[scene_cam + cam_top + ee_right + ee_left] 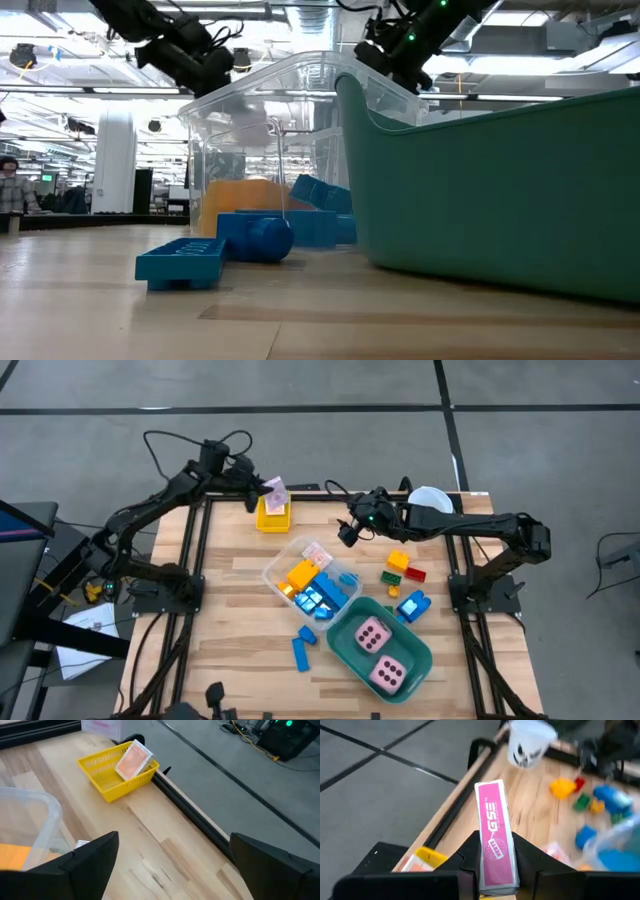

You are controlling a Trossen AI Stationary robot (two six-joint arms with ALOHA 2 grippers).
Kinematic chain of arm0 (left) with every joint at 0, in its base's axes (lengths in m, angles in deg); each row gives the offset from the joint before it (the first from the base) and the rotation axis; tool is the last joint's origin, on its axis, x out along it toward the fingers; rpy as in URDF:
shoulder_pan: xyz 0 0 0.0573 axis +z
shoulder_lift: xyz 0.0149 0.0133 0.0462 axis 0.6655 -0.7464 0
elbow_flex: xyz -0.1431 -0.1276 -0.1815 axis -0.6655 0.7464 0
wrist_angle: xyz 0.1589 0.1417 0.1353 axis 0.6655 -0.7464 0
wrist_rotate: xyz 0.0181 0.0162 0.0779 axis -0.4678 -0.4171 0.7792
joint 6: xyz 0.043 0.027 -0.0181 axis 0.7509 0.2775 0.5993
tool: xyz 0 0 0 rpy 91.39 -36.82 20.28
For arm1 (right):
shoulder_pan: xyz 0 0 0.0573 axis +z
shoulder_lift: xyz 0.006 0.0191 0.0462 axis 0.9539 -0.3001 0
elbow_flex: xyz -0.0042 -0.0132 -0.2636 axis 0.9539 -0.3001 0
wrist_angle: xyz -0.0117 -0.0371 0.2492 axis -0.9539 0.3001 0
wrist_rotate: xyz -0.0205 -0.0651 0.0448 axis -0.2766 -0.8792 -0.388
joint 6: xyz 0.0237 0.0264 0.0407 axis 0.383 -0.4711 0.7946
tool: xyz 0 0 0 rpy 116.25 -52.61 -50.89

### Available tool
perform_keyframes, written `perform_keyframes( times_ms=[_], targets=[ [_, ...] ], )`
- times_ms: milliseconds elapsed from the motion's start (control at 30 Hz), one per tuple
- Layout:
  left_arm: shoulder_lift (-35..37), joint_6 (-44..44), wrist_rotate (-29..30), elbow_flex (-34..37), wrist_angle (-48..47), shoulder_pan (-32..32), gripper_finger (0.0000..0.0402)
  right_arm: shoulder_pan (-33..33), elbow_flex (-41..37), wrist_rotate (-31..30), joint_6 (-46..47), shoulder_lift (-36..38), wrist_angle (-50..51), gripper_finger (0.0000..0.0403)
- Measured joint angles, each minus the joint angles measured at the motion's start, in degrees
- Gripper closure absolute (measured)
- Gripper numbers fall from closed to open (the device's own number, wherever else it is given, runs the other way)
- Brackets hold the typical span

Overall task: Pick & Place Toys
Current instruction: Put the pink deck of cards into the yellow bin

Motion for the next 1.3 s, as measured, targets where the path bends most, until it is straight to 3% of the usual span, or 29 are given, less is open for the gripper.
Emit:
perform_keyframes(
  times_ms=[333, 567, 1000, 1300],
  targets=[
    [-6.32, 14.6, -2.75, -0.19, -5.63, 2.8, 0.0344, 0.22, 0.0, 1.47, 1.93, -0.02, -0.11, 0.0031],
    [-13.6, 24.37, -2.05, -6.61, -13.28, 3.29, 0.0344, 0.26, 0.0, 1.68, 4.56, -0.04, -0.15, 0.0031],
    [-22.47, 31.38, -5.64, -9.64, -15.86, 5.39, 0.0344, 0.26, 0.0, 1.6, 7.44, -0.04, -0.17, 0.0031],
    [-25.35, 31.77, -8.32, -9.64, -11.59, 6.42, 0.0344, 0.09, 0.0, 1.4, 7.44, -0.07, -0.64, 0.0031]
  ],
)
